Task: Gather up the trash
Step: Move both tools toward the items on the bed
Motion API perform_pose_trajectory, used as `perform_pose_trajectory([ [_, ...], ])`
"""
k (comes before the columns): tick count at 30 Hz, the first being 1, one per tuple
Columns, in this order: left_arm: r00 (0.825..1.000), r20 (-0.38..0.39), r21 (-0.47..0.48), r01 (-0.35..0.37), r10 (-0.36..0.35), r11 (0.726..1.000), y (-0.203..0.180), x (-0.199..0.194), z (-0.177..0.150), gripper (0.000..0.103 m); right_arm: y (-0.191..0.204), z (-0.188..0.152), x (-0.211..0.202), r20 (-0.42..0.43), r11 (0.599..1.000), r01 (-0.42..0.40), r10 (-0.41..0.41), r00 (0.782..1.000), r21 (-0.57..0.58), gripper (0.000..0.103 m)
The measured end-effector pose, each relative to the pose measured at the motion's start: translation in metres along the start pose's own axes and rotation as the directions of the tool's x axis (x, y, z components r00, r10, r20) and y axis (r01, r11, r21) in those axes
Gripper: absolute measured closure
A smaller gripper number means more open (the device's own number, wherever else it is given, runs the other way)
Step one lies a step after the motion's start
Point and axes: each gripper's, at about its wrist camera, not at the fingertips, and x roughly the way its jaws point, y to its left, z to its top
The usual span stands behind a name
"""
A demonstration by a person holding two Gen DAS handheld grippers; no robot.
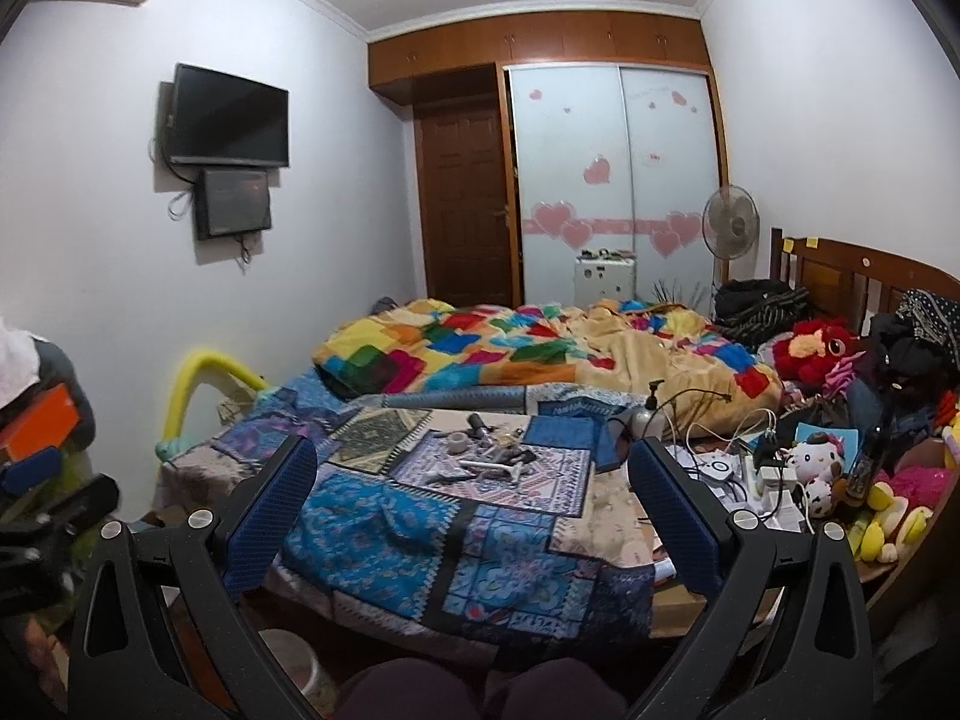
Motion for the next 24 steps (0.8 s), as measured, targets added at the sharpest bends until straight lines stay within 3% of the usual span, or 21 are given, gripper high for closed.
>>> perform_pose_trajectory([
  [13,0.986,-0.139,-0.047,0.086,-0.092,0.995,-0.019,0.162,0.032,0.005,-0.054,0.015,0.102,-0.143,0.997,0.071,-0.071,0.987,-0.01,0.0],
  [24,0.94,-0.327,0.009,0.101,-0.093,0.995,-0.045,0.316,0.009,0.006,-0.086,-0.011,0.209,-0.32,0.999,0.029,-0.041,0.946,-0.041,0.0],
])
